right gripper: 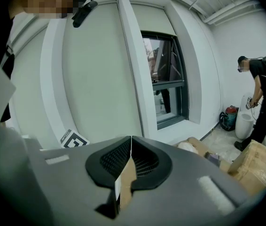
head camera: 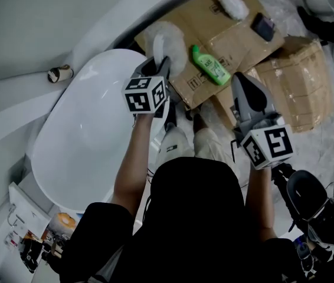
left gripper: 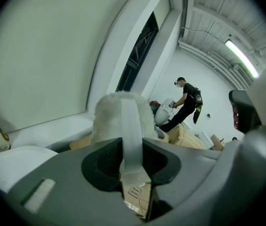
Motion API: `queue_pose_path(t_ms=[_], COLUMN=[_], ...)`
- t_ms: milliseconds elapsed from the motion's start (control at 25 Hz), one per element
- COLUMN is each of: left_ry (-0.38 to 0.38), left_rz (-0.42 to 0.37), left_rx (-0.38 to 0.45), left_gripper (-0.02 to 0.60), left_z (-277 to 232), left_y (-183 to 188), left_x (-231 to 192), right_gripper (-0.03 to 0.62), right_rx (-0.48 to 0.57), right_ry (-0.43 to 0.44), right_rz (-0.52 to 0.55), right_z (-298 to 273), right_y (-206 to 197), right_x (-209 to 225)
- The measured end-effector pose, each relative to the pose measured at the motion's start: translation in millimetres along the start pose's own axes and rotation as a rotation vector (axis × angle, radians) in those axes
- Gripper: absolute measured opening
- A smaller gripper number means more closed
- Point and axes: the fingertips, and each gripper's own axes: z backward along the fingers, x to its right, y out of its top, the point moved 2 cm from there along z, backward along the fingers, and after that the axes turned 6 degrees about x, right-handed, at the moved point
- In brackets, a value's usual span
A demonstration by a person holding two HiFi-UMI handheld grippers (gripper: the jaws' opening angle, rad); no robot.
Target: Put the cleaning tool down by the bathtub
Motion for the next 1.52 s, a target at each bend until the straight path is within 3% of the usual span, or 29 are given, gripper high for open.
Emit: queue_pose_path(t_ms=[720,1520], left_ry=[0.082,0.183], left_rz=[0.044,0.092], left_rx=[-0.155,-0.248], left_gripper=[0.090,0.091], left_z=[-88.9,-157.2], left_y=[-56.8,-106.5], left_x=[-24.9,-50.5], right_gripper=[0.011,0.011], right_rx=[-0.099,-0.166], right_ry=[0.078,0.141], right_rz=[-0.018,-0.030], right_z=[-67.2,-108.9], right_y=[-18.7,-44.0], right_x=[64.6,106.1])
